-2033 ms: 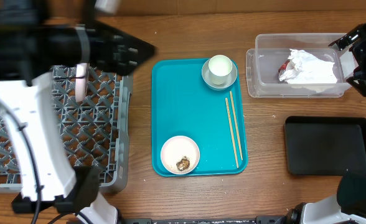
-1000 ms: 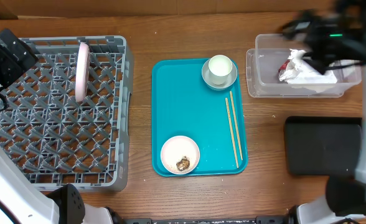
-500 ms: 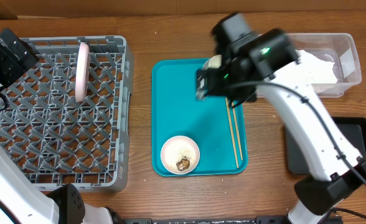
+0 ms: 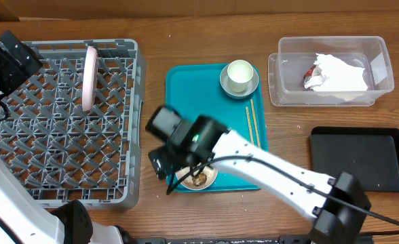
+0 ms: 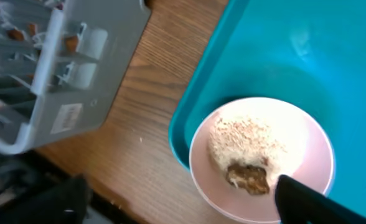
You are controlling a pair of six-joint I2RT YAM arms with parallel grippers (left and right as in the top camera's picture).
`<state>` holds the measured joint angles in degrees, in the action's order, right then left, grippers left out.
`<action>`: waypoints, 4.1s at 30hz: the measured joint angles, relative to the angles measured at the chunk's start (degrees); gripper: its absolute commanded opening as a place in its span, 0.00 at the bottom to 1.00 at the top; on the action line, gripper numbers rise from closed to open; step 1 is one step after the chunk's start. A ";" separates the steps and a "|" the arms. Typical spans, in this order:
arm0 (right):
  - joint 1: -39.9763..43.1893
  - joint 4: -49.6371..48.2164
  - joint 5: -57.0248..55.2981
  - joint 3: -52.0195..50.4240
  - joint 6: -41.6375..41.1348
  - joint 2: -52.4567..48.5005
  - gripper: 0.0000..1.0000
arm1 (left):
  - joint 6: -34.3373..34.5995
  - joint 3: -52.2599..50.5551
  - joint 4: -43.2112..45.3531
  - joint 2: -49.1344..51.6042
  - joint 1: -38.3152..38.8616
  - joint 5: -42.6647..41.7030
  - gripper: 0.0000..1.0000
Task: Sort waste into correct bins and load items into the dishwasher
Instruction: 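Reach the right gripper down to the small bowl with scraps, then grasp the small bowl's rim with the right gripper and lift, then carry the bowl right over the black tray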
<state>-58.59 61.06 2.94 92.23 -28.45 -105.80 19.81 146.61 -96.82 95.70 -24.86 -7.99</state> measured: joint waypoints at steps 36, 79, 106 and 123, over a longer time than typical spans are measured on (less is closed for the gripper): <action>-6.64 -14.36 -2.93 -13.29 -7.50 -7.19 0.27 | 0.00 0.00 -0.04 0.00 0.00 0.00 1.00; 4.76 5.84 -23.39 1.14 -12.98 -7.19 0.04 | 0.00 0.00 -0.07 0.00 0.00 0.00 1.00; 67.87 19.56 2.95 4.52 -5.33 2.78 0.04 | 0.00 0.00 -0.04 0.00 0.00 0.00 1.00; 97.96 16.15 29.79 -3.93 12.85 3.32 0.04 | 0.00 0.00 -0.04 0.00 0.00 -0.02 1.00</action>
<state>39.38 77.21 32.73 88.29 -15.59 -102.48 19.81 146.61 -96.86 95.70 -24.86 -8.01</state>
